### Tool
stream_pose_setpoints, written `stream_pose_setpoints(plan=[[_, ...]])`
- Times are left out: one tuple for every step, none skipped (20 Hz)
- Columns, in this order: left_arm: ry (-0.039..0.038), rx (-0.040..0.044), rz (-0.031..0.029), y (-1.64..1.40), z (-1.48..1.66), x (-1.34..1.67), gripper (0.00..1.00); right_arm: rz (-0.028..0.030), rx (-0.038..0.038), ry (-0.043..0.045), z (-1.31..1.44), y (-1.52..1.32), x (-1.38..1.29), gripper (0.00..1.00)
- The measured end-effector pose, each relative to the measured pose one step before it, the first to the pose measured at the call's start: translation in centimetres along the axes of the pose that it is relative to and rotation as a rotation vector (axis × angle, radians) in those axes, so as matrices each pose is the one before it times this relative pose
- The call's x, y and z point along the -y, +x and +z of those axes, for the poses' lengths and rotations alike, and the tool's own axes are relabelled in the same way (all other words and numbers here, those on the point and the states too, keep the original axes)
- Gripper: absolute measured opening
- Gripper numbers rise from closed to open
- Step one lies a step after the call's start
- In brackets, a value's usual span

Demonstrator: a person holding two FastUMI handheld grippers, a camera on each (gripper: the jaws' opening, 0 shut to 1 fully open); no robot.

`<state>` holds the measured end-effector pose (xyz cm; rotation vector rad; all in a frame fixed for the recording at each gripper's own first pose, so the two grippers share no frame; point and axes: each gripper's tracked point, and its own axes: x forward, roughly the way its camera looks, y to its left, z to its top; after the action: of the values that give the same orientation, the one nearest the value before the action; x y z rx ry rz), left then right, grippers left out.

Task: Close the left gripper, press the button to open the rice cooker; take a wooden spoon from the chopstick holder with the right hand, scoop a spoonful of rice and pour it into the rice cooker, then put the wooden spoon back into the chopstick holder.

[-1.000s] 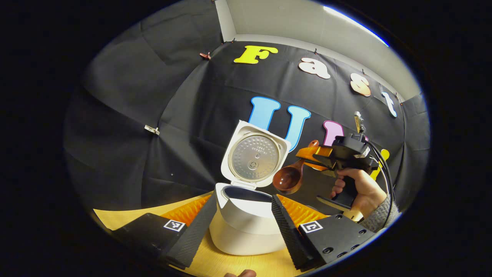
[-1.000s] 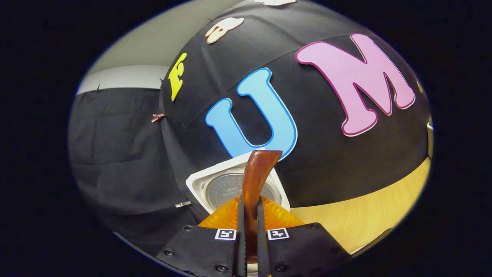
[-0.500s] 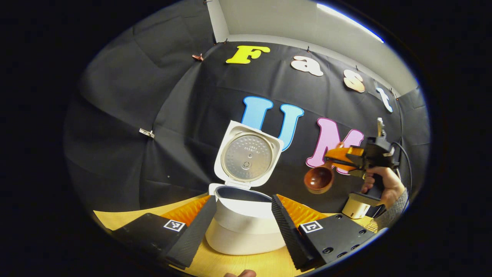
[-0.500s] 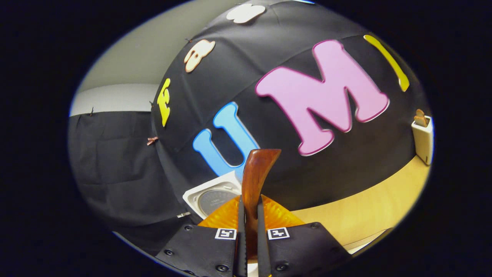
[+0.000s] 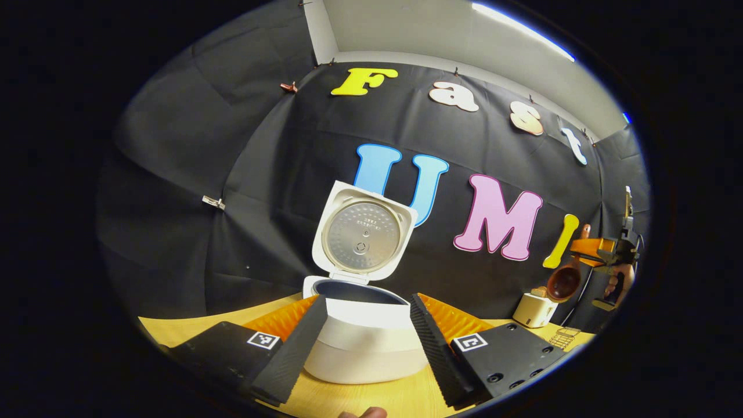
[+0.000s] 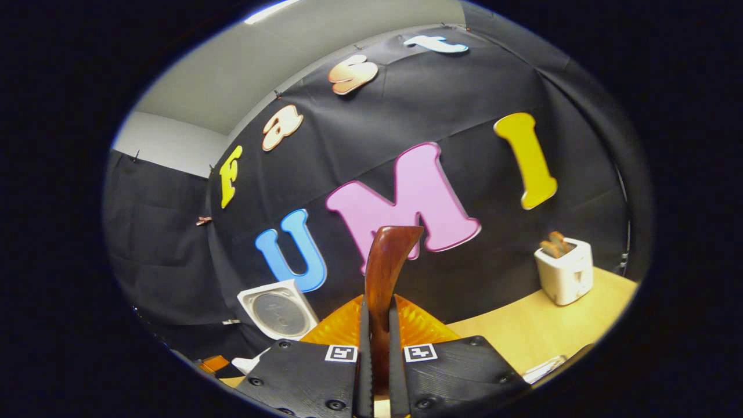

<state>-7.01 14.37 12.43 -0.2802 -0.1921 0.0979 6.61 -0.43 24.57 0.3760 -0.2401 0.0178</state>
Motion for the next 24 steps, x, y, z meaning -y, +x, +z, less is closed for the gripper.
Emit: stream_pose_setpoints(plan=[[0.00403,-0.00208,-0.00374,0.113,-0.037,0.285,0.93,-0.02312,0.00325,-0.00382,0.267,-0.991,1.665,0.14],[0.00614,-0.00305,-0.00457,0.043,-0.251,0.334,0.93,-0.02787,0.00132,0.00013,-0.135,-1.112,1.608,0.14],[0.00762,-0.00289,-0.00245,0.005,-0.124,0.164,0.93,-0.0244,-0.00556,-0.00358,-0.144,-0.889,1.519,0.14],[0.00588,-0.00169,-0.00013,0.123,-0.118,0.134,0.93,-0.02674,-0.00393,-0.01219,-0.128,-0.995,1.577,0.14],[0.00056,-0.00024,-0.0016,0.068,-0.031,0.122,0.93,-0.02371,-0.00249,-0.01353,-0.247,-0.627,1.642,0.14],[-0.00621,-0.00217,-0.00737,0.099,-0.159,0.246,0.93,-0.01691,-0.00336,-0.00995,-0.096,-0.308,1.33,0.14],[-0.01088,-0.00568,-0.00845,0.114,-0.185,0.247,0.93,-0.01439,-0.01309,-0.00664,-0.495,-0.292,1.224,0.14],[-0.00953,-0.00524,-0.00388,0.068,-0.193,0.128,0.93,-0.01678,-0.01392,-0.00275,-0.466,-0.075,1.108,0.14],[-0.00454,-0.00307,0.00174,0.054,-0.079,0.015,0.93,-0.01949,-0.00829,-0.00156,-0.48,0.035,1.179,0.14],[-0.00078,-0.00162,0.0043,0.062,-0.109,-0.026,0.93,-0.01971,-0.01074,-0.0049,-0.661,0.046,1.068,0.14],[0.00171,0.00062,0.00326,-0.055,0.033,-0.042,0.93,-0.014,-0.00571,-0.00739,-0.586,0.111,0.851,0.14],[0.00178,0.00113,0.00154,0.024,-0.045,0.058,0.93,-0.01267,-0.00503,-0.00887,-0.391,0.144,0.594,0.14],[0.00138,0.00096,0.00036,-0.032,0.07,-0.007,0.93,-0.01109,-0.00666,-0.00736,-0.447,0.118,0.599,0.14],[0.00049,0.00114,0.00023,0.07,-0.033,-0.036,0.93,-0.00855,-0.00579,-0.00376,-0.466,0.155,0.52,0.14],[0.00044,-0.00019,-0.00045,0.005,0.001,0.003,0.93,-0.00947,-0.00223,-0.00131,-0.25,0.196,0.567,0.14],[0.00048,-0.00084,0.00132,0.041,-0.113,-0.025,0.93,-0.01204,0.00264,0.00306,-0.009,0.12,0.443,0.14],[-0.00023,-0.00185,0.00054,0.093,-0.058,0.02,0.93,-0.00725,0.00187,0.00039,-0.204,0.121,0.454,0.14],[-0.00066,-0.00315,-0.00056,0.061,-0.172,0.033,0.93,-0.00425,-0.00366,0.00269,-0.256,0.072,0.297,0.14],[-0.00021,-0.00394,-0.00147,0.074,-0.087,0.051,0.93,-0.00427,-0.01303,0.00033,-0.584,0.093,0.304,0.14],[0.00138,-0.00355,-0.00038,0.064,-0.167,0.027,0.93,-0.00631,-0.01664,0.00113,-0.921,0.095,0.268,0.14],[0.00279,-0.00231,0.00147,0.056,-0.054,-0.023,0.93,-0.00514,-0.01583,0.00162,-0.738,0.114,0.24,0.14],[0.0023,-0.00063,-0.00023,0.033,-0.114,0.075,0.93,-0.0063,-0.01172,-0.00449,-0.751,0.136,0.326,0.14],[0.00106,0.00013,-0.00092,-0.038,0.048,0.038,0.93,-0.00888,-0.01344,-0.00464,-0.927,0.155,0.363,0.14],[-0.00006,0.00105,-0.00205,-0.031,-0.003,0.055,0.93,-0.00653,-0.01682,-0.00189,-0.991,0.367,0.509,0.14]])
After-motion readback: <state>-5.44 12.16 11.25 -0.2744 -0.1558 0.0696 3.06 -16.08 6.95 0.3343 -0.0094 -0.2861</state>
